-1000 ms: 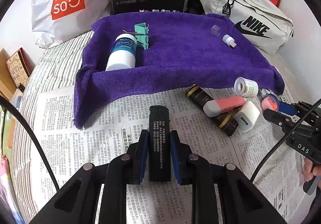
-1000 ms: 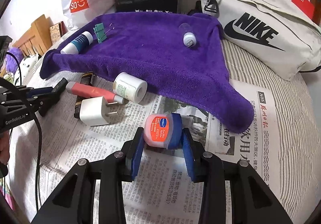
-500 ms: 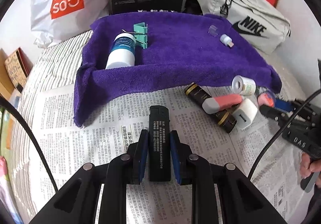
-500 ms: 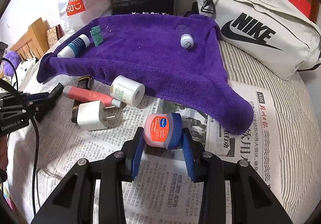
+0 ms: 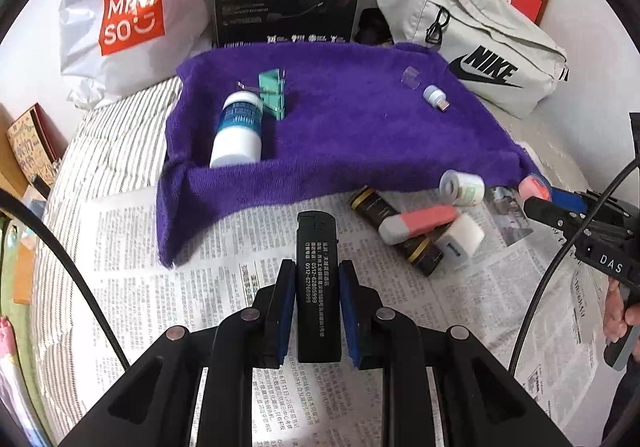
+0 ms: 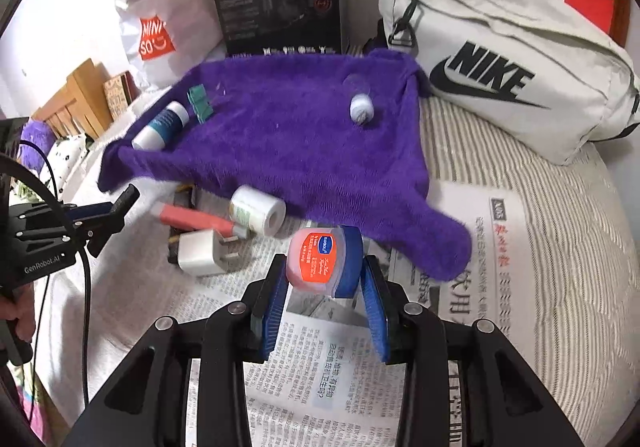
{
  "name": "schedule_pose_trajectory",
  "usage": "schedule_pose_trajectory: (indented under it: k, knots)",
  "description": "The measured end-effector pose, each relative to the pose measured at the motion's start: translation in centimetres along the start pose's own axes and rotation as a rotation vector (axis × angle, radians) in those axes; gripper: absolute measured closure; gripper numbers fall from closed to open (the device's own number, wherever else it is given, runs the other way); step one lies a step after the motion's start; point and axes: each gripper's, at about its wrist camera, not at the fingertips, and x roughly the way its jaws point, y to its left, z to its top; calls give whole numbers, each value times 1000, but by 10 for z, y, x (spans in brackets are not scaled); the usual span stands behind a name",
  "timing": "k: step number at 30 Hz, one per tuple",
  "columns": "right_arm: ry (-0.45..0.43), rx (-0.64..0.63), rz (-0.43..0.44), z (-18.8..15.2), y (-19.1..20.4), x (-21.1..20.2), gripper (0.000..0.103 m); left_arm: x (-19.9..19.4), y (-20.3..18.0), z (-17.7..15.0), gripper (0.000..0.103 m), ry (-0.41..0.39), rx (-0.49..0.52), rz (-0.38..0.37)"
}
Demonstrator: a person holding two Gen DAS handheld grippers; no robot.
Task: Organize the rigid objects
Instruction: 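Carry the black box with the left tool while the right tool carries the Vaseline tin to the towel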
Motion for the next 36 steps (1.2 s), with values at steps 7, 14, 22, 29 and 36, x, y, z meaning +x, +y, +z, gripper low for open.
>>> schedule_pose_trajectory:
  k: [7, 14, 22, 29, 36]
  knots:
    - [-24, -11, -2, 14, -1, -10, 66, -8, 3, 11, 82, -19, -24, -37]
    - [-35, -26, -10, 25, -4, -9, 66, -11, 6, 26, 82, -34, -27, -34]
    - [-46, -25, -16, 48, -14, -1, 66, -6, 10, 52, 82, -50, -29, -39]
    - [-42, -43, -29, 72, -16, 17, 66, 12, 11, 73, 82, -36, -23, -55]
    - [-12, -41, -29, 83, -16, 40, 66, 40, 9, 92, 82, -7, -22, -70]
